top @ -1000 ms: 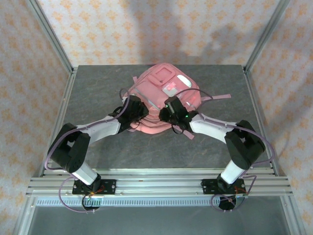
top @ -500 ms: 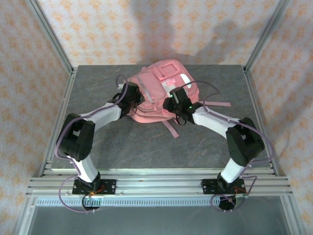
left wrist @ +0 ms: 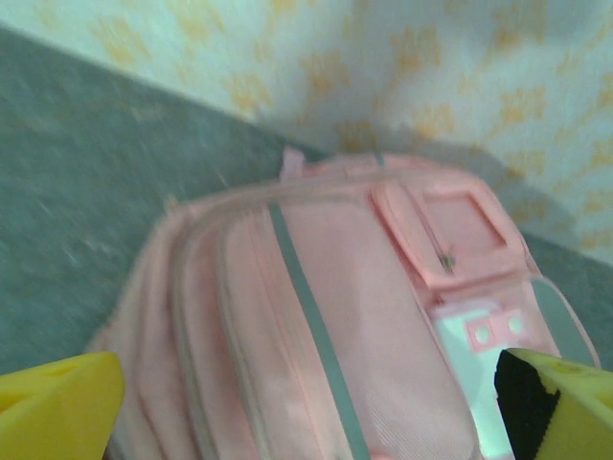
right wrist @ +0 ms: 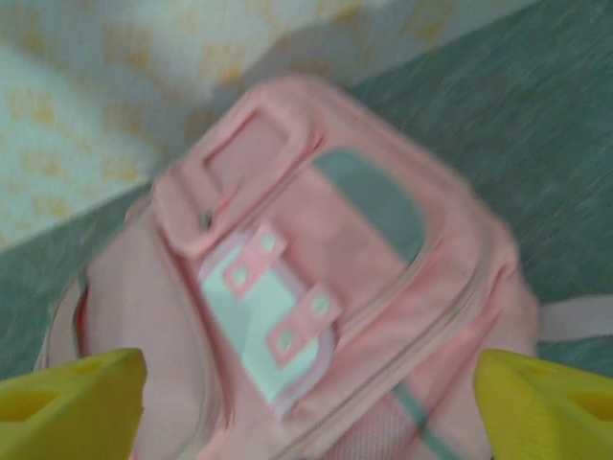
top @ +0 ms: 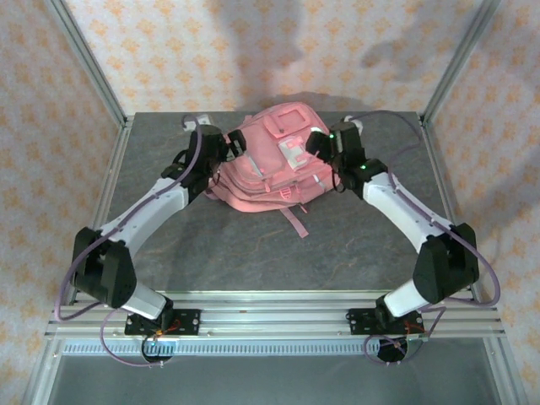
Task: Pack the student bag
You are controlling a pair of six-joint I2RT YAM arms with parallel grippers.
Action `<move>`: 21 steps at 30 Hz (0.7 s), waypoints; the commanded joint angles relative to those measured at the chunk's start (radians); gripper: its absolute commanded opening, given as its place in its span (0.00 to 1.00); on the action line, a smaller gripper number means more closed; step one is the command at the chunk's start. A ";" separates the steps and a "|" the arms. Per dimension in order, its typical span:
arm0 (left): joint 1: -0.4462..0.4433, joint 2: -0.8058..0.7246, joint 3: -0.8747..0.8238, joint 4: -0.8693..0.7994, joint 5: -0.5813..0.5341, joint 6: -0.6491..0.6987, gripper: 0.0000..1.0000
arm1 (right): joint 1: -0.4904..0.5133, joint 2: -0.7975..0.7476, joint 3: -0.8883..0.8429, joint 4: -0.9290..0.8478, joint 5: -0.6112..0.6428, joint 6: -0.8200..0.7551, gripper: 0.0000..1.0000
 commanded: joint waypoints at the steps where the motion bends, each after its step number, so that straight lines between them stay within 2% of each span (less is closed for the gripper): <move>1: 0.025 -0.087 -0.047 0.014 -0.171 0.146 0.99 | -0.065 -0.050 0.001 0.000 0.142 -0.039 0.97; 2: 0.035 -0.119 -0.086 0.051 -0.190 0.171 0.99 | -0.084 -0.073 -0.033 0.030 0.190 -0.048 1.00; 4: 0.048 -0.188 -0.193 0.173 -0.230 0.246 0.99 | -0.117 -0.117 -0.111 0.102 0.264 -0.091 1.00; 7: 0.054 -0.272 -0.409 0.404 -0.314 0.397 0.99 | -0.127 -0.226 -0.334 0.364 0.474 -0.196 1.00; 9: 0.062 -0.309 -0.571 0.569 -0.340 0.472 0.99 | -0.129 -0.296 -0.519 0.612 0.569 -0.300 1.00; 11: 0.063 -0.322 -0.730 0.747 -0.410 0.477 0.99 | -0.135 -0.354 -0.679 0.821 0.615 -0.351 1.00; 13: 0.078 -0.315 -0.852 0.897 -0.455 0.450 0.99 | -0.149 -0.382 -0.794 0.950 0.586 -0.378 1.00; 17: 0.126 -0.241 -0.858 0.870 -0.444 0.436 0.99 | -0.173 -0.323 -0.854 0.947 0.588 -0.343 1.00; 20: 0.138 -0.202 -0.836 0.817 -0.432 0.415 1.00 | -0.175 -0.250 -0.904 1.065 0.593 -0.360 1.00; 21: 0.139 -0.201 -0.859 0.855 -0.413 0.423 1.00 | -0.175 -0.233 -0.928 1.128 0.585 -0.375 1.00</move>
